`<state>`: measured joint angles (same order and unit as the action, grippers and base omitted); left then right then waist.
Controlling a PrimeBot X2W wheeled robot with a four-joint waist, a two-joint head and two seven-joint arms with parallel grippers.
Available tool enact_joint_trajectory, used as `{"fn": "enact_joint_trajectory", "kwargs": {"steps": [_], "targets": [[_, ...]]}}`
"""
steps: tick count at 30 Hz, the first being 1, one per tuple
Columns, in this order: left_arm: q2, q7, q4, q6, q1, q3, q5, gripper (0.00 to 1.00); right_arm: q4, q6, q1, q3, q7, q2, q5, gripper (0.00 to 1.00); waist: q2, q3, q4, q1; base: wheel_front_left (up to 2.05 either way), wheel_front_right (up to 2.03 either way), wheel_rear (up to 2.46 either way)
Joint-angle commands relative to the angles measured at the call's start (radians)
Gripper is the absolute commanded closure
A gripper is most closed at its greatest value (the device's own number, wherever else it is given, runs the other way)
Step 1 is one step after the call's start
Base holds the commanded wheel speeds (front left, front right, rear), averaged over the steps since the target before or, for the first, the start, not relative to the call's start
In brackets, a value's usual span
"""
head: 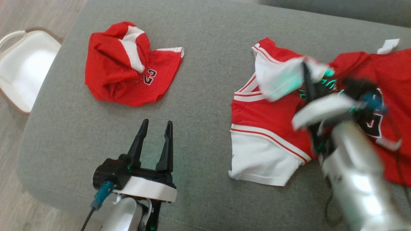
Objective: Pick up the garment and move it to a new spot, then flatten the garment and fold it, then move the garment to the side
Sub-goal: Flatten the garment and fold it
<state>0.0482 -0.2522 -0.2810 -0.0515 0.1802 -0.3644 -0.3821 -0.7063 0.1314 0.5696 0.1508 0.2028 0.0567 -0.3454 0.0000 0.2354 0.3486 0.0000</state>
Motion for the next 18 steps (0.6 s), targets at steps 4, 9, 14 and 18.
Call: {"fn": "enact_joint_trajectory", "kwargs": {"steps": [4,9,14,18], "targets": [[0.002,-0.01,0.039,0.001,0.052,0.004,-0.019,0.0,0.019,-0.001,0.188,-0.087,-0.053,-0.001,0.054,1.0,0.0,0.034,0.032,0.0,0.0,0.0,0.0],[0.002,-0.01,0.04,0.0,0.08,-0.045,-0.052,0.0,-0.07,-0.001,0.408,-0.213,-0.133,0.039,0.134,1.0,0.0,0.076,0.104,0.0,0.0,0.0,0.0],[0.002,-0.01,0.046,0.013,0.094,-0.083,-0.084,0.0,-0.214,-0.001,0.58,-0.297,-0.135,0.098,0.227,0.0,0.0,0.101,0.165,0.0,0.0,0.0,0.0],[0.002,-0.01,0.045,0.023,0.092,-0.086,-0.089,0.0,-0.308,-0.001,0.636,-0.328,-0.098,0.118,0.285,0.0,0.0,0.094,0.17,0.0,0.0,0.0,0.0]]}}
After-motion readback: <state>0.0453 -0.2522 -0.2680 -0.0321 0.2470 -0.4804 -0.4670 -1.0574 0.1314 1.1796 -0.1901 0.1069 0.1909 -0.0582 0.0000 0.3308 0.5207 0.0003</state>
